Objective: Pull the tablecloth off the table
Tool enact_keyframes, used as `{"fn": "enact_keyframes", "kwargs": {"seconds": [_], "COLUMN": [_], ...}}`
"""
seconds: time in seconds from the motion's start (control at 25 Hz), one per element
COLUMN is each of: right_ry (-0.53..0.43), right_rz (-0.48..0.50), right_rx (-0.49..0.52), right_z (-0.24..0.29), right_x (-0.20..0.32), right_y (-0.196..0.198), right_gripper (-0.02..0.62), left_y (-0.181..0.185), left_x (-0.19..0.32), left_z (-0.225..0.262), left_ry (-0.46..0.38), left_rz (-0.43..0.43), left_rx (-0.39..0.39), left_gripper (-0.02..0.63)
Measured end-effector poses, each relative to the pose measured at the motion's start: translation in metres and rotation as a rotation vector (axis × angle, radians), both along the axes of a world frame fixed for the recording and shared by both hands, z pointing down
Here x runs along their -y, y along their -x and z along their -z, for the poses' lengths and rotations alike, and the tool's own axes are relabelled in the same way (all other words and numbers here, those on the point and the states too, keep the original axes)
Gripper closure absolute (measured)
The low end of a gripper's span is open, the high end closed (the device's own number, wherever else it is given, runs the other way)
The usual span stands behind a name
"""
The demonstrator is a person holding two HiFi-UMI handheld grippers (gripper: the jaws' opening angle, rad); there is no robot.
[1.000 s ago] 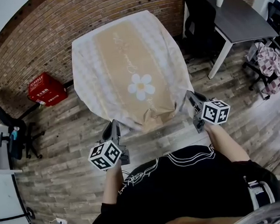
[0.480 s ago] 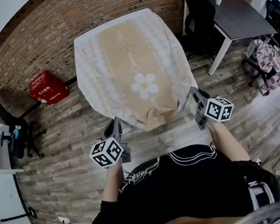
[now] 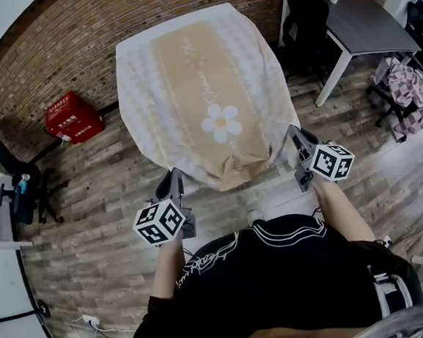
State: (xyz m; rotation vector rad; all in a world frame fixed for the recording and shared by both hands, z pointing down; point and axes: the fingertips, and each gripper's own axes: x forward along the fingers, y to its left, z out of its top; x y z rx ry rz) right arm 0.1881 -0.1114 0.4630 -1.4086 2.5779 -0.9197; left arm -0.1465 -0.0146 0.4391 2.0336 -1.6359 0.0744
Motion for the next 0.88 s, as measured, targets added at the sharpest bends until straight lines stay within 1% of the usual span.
{"fn": "enact_keyframes", "kwargs": {"seconds": [0.28, 0.88], "right_ry": [-0.007, -0.007], "right_rz": [-0.012, -0.053], "right_rx": [0.014, 0.026], "right_z": [0.008, 0.007], "right_x": [-0.024, -0.088], "right_y": [0.007, 0.014], "right_gripper": [0.597, 0.597], "left_y": [0.01, 0.018], "left_x": [-0.022, -0.073], "left_z": [0.006, 0.011], "left_ry": [0.0, -0.008], "left_rz": [-0.007, -0.053], "left_rx": [0.004, 0.003], "left_gripper": [0.598, 0.598]}}
